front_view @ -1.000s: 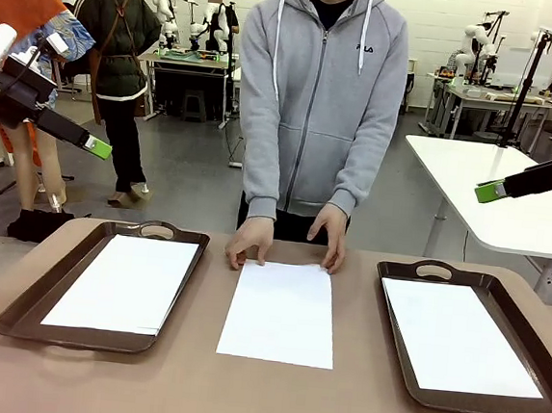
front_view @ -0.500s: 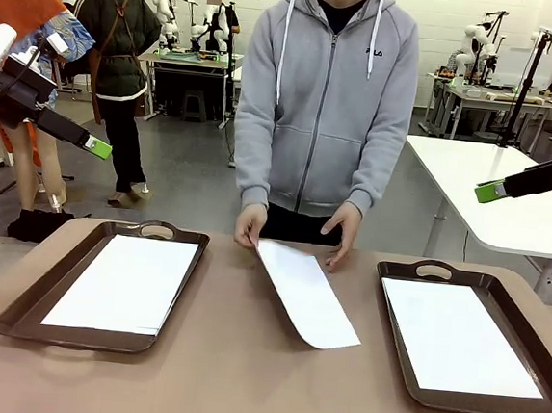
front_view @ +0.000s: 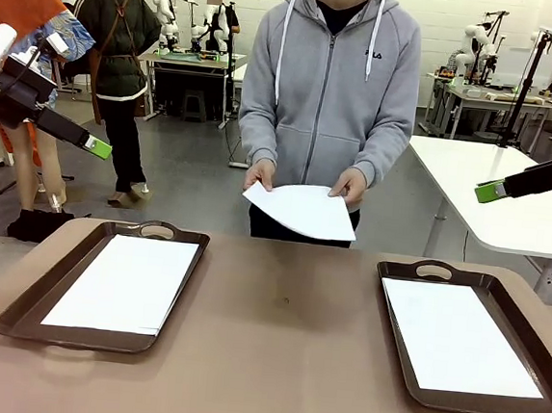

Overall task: Sort the A4 documents.
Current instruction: Receive the A4 Paper.

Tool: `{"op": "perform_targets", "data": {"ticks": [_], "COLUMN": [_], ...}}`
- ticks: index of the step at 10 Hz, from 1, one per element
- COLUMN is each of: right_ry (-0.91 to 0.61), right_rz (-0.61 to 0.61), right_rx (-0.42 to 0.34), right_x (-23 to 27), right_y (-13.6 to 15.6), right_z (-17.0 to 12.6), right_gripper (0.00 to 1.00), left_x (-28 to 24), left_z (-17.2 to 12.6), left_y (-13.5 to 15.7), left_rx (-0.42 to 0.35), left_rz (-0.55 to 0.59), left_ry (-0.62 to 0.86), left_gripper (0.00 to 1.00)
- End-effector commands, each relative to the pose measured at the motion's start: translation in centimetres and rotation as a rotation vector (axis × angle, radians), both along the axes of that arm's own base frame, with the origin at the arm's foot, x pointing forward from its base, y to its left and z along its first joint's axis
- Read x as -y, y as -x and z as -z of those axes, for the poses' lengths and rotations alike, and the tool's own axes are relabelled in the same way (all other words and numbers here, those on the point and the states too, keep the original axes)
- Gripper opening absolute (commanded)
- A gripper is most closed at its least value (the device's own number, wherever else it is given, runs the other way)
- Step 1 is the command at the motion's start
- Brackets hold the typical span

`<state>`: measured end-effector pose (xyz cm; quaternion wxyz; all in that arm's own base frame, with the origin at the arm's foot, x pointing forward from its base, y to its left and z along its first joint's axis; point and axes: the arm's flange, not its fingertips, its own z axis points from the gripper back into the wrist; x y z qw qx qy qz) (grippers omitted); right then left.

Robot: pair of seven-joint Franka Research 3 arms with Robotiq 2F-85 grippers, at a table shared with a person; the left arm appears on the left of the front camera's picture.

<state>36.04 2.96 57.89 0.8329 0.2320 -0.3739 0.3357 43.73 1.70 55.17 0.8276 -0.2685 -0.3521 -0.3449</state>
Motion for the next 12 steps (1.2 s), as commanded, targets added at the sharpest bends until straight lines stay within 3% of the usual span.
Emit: {"op": "perform_targets", "data": {"ticks": [1,12], "right_ry": [-0.007,-0.007], "right_rz": [-0.008,-0.008], "right_rx": [-0.002,-0.002], "right_x": [-0.05,-0.05], "right_y": [-0.11,-0.11], "right_z": [0.22,0.22], "right_gripper": [1.00,1.00], "left_x": [0.02,0.02], "left_z": [-0.10,-0.10], "left_y": [0.12,0.12], "left_rx": [0.010,0.010], "left_rz": [0.009,0.009], "left_ry": [-0.001,-0.001], "left_gripper": [1.00,1.00]}}
